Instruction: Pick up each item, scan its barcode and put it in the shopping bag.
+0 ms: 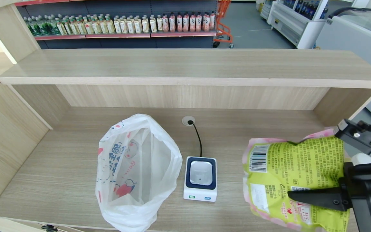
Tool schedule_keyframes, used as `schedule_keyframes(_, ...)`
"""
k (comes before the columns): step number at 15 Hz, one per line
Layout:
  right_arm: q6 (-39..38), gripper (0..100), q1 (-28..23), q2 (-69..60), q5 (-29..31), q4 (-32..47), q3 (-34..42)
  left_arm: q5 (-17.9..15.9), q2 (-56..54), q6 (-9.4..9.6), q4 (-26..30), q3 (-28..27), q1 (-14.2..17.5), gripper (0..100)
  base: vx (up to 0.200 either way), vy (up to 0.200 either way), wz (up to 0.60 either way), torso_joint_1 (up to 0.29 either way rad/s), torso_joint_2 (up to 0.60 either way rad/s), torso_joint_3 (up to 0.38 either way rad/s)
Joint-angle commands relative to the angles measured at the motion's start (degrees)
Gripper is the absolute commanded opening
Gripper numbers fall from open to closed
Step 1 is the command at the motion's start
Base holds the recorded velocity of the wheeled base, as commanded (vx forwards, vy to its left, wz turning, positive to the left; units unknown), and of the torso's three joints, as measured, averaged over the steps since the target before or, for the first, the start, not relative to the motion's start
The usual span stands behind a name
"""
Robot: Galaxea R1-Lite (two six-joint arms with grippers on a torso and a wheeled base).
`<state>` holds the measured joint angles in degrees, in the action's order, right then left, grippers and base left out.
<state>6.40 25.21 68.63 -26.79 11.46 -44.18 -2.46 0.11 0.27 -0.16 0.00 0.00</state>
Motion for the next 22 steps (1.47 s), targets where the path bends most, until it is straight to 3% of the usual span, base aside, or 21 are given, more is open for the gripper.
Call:
schedule_keyframes(1, 2.3, 0, 0.5, 0.7, 0.0, 1.8, -3.1, 0.0, 0.0, 0.00, 0.0, 0.0, -0.1, 100, 0.000, 0.000, 0.00, 0.000, 0.00, 0.000)
schedule_keyframes(6, 4.5, 0, 2.6, -0.3, 0.4, 5.9, -8.1, 0.0, 0.0, 0.08, 0.0, 0.0, 0.0, 100, 0.000, 0.000, 0.00, 0.000, 0.00, 0.000)
schedule_keyframes(8, 4.2, 0, 5.6, -0.1, 0.3, 6.1, -10.8, 0.0, 0.0, 0.17, 0.0, 0.0, 0.0, 100, 0.000, 0.000, 0.00, 0.000, 0.00, 0.000)
schedule_keyframes(15, 4.4, 0, 8.5, -0.2, 0.8, 7.1, -11.6, 0.0, -0.1, 0.70, 0.0, 0.0, 0.0, 100, 0.000, 0.000, 0.00, 0.000, 0.00, 0.000)
schedule_keyframes(22, 3.7, 0, 8.5, -0.7, 2.7, 9.1, -11.5, 0.0, -0.1, 0.43, 0.0, 0.0, 0.0, 100, 0.000, 0.200, 0.00, 0.000, 0.00, 0.002)
